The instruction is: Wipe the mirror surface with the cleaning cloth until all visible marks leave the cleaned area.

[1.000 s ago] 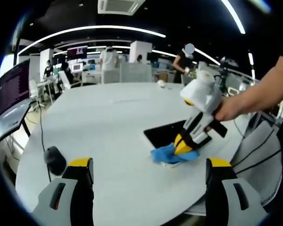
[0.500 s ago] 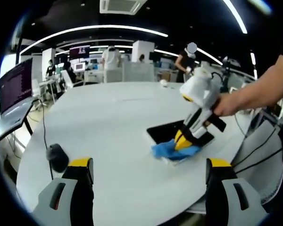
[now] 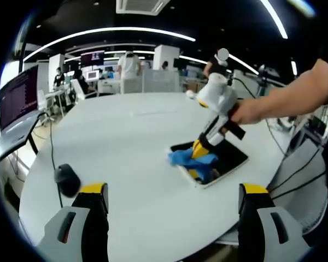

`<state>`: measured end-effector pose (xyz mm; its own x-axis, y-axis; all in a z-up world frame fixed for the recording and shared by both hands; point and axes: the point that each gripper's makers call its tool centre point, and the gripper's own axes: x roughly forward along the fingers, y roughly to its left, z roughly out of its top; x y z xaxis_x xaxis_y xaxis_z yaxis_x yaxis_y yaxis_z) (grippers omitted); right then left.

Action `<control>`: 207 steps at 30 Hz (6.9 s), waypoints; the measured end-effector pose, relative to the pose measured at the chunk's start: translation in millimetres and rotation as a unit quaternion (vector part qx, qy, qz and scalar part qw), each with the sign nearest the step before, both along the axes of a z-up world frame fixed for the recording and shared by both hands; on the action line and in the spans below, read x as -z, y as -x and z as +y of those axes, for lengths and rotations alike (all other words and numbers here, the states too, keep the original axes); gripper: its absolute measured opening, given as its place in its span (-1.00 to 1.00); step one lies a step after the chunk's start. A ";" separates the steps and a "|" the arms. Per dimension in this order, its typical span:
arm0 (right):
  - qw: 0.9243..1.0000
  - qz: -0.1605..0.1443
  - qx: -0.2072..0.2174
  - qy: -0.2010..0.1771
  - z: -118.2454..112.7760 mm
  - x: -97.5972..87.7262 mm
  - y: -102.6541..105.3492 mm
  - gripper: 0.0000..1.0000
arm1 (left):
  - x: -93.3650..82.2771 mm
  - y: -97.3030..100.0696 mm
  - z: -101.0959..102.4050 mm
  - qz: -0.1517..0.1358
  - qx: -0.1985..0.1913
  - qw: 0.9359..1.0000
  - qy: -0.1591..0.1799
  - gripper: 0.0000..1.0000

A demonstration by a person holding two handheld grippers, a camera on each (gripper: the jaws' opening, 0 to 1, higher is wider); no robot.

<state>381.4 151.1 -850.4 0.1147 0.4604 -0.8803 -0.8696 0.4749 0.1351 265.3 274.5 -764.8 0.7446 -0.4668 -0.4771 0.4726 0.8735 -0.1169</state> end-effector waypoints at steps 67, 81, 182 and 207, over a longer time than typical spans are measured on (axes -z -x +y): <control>0.999 0.001 -0.031 0.018 -27.3 6.1 -58.2 -1.00 | -3.1 3.3 -20.0 0.007 0.019 1.000 -0.003 0.99; 0.999 -0.011 -0.017 0.030 -45.0 3.7 -55.1 -1.00 | -1.7 1.1 -20.4 0.002 0.024 1.000 -0.002 0.99; 0.999 -0.031 -0.005 -0.020 -43.1 -0.8 80.1 -0.98 | -21.5 -3.3 -63.5 -0.024 0.071 0.997 -0.005 0.99; 0.999 -0.022 -0.021 -0.033 -44.4 -0.4 82.6 -0.99 | -21.5 -6.5 -75.9 -0.022 0.087 0.996 -0.009 0.99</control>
<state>298.8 106.7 -850.0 0.1326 0.5219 -0.8426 -0.8941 0.4299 0.1256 271.9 198.6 -743.3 0.6742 -0.5813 -0.4556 0.6207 0.7802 -0.0770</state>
